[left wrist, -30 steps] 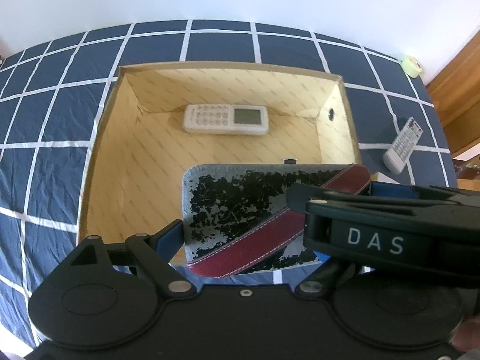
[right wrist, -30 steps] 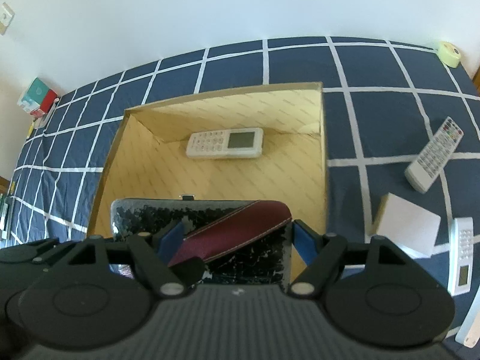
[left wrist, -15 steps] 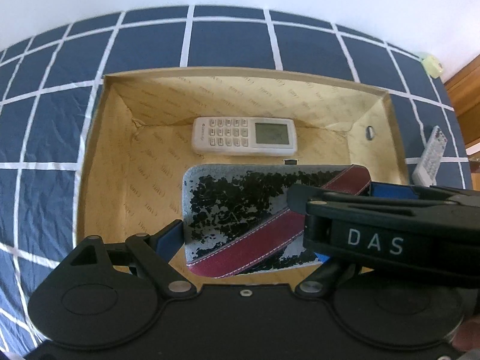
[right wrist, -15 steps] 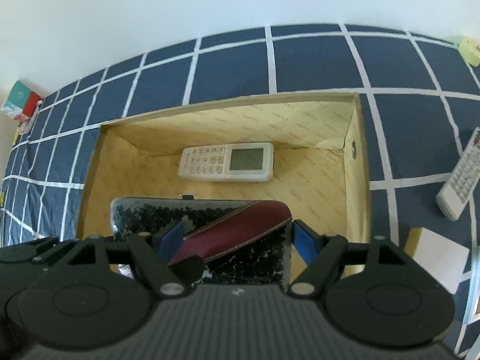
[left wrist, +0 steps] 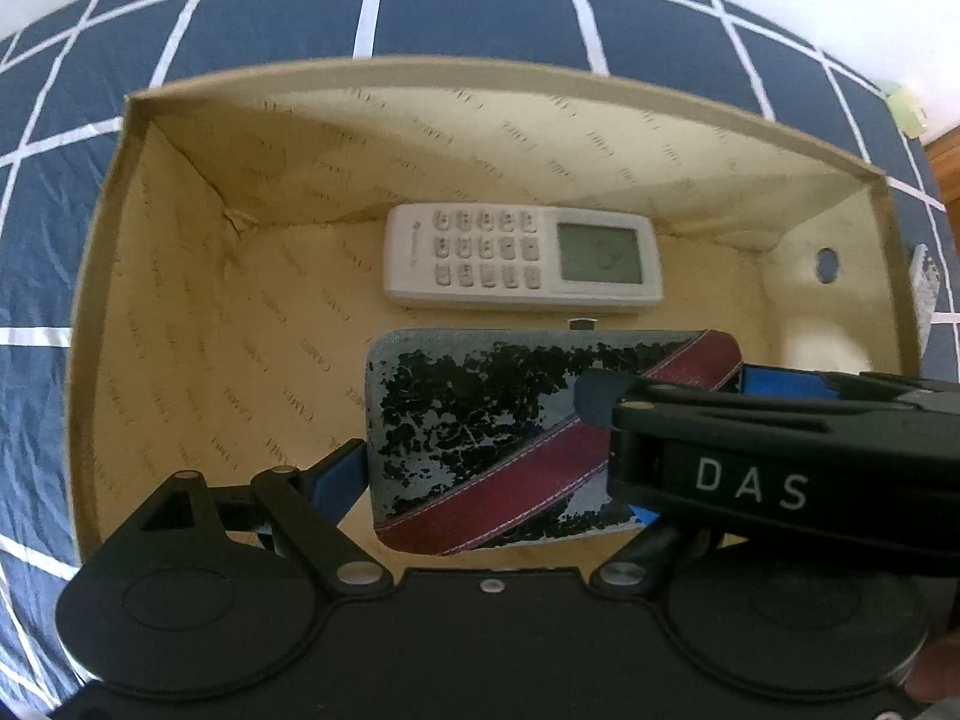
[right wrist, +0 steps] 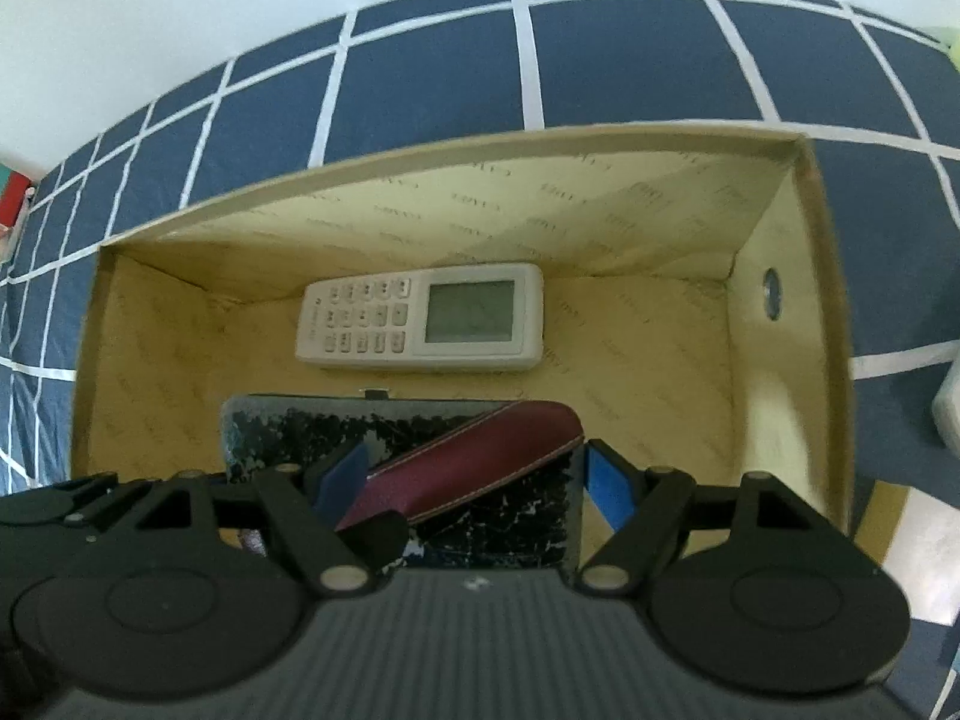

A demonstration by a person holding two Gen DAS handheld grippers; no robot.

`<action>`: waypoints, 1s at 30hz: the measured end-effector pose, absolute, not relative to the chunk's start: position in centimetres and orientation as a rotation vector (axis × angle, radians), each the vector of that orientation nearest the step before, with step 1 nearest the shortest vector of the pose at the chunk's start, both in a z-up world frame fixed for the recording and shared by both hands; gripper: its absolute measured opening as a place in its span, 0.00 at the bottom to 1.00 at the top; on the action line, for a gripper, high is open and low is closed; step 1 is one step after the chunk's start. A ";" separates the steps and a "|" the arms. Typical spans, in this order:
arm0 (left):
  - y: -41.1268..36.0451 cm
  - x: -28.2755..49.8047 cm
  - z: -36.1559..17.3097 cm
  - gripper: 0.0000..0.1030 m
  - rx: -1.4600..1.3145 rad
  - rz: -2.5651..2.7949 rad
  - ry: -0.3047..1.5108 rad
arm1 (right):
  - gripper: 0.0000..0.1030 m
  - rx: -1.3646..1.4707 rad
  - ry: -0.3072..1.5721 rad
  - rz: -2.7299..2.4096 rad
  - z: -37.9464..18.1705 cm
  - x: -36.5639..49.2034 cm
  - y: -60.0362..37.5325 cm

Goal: Organize objects
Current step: 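Lower the grey case into the box and open the right gripper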

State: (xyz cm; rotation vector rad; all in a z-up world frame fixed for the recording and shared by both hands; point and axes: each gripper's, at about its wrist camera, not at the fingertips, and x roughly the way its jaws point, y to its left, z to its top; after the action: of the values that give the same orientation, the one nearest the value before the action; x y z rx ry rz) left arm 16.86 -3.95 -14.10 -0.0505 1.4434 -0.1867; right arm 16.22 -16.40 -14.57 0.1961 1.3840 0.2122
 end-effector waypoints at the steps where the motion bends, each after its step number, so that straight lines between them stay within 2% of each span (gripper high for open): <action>1: -3.9 17.0 -14.4 0.84 -0.050 -0.189 1.450 | 0.75 0.197 1.392 0.210 -14.9 16.4 -16.3; 11: -3.5 18.4 -16.8 0.84 -0.076 -0.211 1.488 | 0.75 0.186 1.428 0.179 -17.0 17.5 -16.1; 30: -2.7 19.3 -17.3 0.84 -0.107 -0.226 1.502 | 0.76 0.198 1.441 0.152 -17.4 17.9 -15.9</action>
State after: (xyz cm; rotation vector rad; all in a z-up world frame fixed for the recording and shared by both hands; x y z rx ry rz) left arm 19.34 -2.72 -17.32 -0.1074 1.5018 -0.2265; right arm 17.87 -15.86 -17.41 0.1984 1.4408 0.1515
